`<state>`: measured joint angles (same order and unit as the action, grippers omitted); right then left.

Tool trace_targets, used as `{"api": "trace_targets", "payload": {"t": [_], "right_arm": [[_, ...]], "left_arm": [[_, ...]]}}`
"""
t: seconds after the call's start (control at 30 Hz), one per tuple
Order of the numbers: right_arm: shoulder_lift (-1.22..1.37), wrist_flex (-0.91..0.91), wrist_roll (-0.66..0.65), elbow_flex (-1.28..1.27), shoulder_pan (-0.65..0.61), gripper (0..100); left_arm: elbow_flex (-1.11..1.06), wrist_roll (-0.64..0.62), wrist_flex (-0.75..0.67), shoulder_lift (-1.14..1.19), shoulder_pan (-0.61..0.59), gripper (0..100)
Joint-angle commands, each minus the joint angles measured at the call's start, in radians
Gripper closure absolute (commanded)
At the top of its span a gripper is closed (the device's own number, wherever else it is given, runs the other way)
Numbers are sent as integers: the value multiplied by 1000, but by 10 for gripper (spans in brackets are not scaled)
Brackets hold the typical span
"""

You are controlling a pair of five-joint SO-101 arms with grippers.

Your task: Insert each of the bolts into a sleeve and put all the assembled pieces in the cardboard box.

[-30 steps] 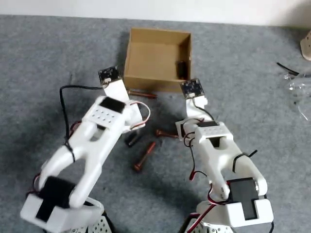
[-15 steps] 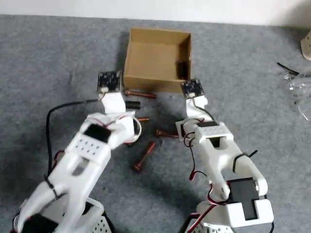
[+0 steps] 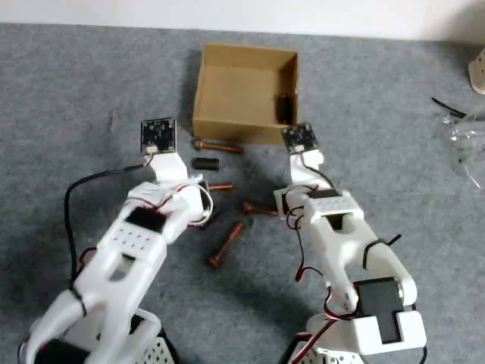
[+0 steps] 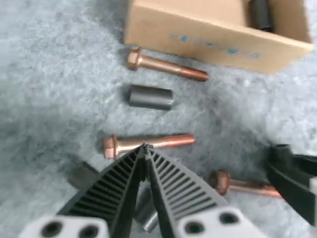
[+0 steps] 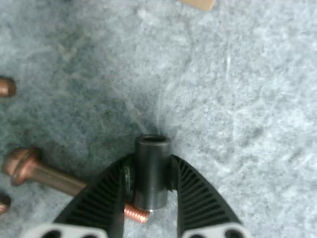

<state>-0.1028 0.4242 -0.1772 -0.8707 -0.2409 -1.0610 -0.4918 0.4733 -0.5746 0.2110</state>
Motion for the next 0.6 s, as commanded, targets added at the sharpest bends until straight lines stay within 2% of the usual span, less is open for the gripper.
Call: {"api": "trace_targets", "payload": {"t": [0.0,0.13,0.3,0.47,0.57], "right_arm": [[-5,-28,-14,41,16,995],[-5,-28,-14,41,16,995],[-5,-28,-14,41,16,995],[-8,-28,-14,41,16,995],[-10,-28,-14,41,16,995]], "left_arm": [[188,-97,63,242,-10,994],[404,-124,253,481,7,993],[547,-124,413,539,56,993],[549,-135,411,539,28,992],[542,-216,373,549,10,963]]}}
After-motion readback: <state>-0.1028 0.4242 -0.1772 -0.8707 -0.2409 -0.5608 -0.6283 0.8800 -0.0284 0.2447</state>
